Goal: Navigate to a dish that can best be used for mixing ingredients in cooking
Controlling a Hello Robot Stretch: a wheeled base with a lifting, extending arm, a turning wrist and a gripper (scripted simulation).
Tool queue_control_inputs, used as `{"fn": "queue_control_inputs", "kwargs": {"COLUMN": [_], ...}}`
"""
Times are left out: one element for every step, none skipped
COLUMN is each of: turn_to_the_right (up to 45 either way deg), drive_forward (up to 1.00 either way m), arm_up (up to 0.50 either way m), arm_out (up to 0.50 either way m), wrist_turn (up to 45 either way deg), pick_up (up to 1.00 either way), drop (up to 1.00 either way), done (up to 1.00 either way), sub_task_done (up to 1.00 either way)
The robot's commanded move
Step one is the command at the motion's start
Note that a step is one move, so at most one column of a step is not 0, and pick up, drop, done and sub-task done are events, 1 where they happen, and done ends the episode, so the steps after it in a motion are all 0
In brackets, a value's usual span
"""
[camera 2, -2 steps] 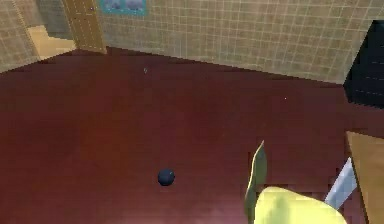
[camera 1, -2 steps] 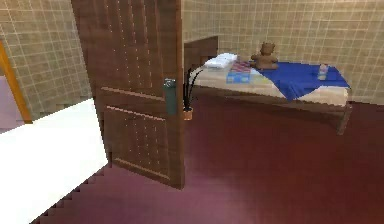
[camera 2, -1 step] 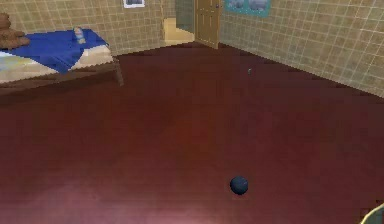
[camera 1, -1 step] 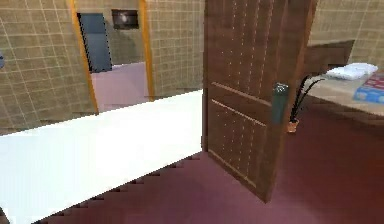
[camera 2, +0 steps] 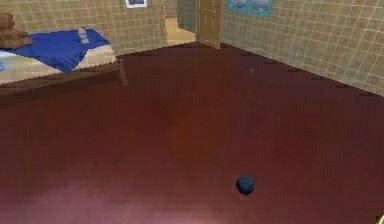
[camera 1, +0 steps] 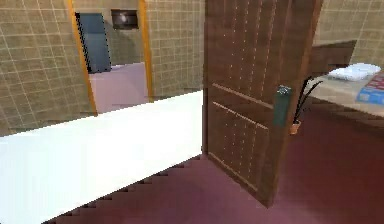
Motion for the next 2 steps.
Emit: {"fn": "queue_control_inputs", "kwargs": {"turn_to_the_right": [-45.0, -24.0], "drive_forward": [0.0, 0.0], "arm_up": [0.0, 0.0], "arm_out": [0.0, 0.0], "wrist_turn": [0.0, 0.0], "pick_up": [0.0, 0.0], "drop": [0.0, 0.0], "done": [0.0, 0.0], "sub_task_done": [0.0, 0.0]}}
